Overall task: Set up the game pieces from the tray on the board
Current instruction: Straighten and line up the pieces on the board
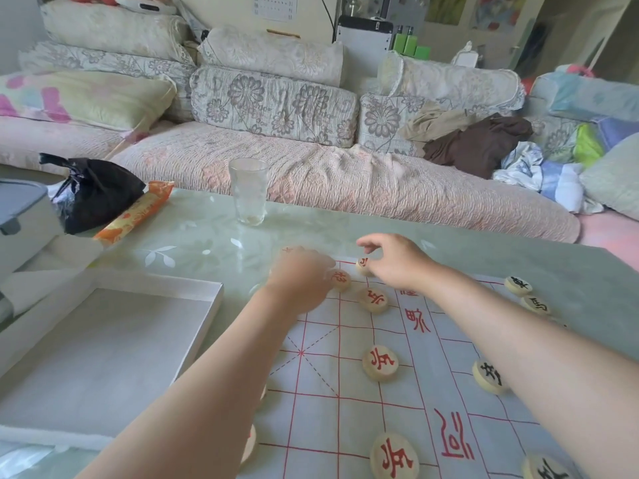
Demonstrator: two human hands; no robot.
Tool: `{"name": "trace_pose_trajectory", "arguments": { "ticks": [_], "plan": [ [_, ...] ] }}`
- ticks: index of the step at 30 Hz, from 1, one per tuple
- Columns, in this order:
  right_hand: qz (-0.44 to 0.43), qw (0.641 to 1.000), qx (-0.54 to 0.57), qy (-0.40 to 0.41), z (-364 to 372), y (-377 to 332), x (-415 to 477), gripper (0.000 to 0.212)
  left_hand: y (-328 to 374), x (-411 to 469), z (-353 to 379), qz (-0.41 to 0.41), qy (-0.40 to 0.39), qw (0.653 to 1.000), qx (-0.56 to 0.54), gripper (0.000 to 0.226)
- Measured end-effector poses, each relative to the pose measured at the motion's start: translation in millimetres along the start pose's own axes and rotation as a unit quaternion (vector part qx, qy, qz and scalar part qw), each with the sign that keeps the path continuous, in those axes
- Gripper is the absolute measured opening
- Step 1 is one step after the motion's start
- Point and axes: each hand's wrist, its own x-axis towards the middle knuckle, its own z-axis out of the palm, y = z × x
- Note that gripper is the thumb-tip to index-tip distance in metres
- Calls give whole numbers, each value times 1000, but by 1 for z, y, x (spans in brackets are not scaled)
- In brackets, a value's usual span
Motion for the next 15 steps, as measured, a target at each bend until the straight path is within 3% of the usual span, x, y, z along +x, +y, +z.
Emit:
{"name": "trace_pose_trajectory", "arguments": {
  "ticks": [4, 10, 15],
  "plan": [
    [45, 998, -38, 2, -7, 24, 4, 54, 4, 6, -1, 19, -6, 999, 37, 40],
    [65, 998, 11, -15, 6, 26, 10, 67, 0, 11, 2, 4, -18, 1000, 11, 33],
    [36, 999, -16, -26, 11, 22, 19, 48, 5, 15, 4, -9, -10, 1000, -21, 45]
  ]
}}
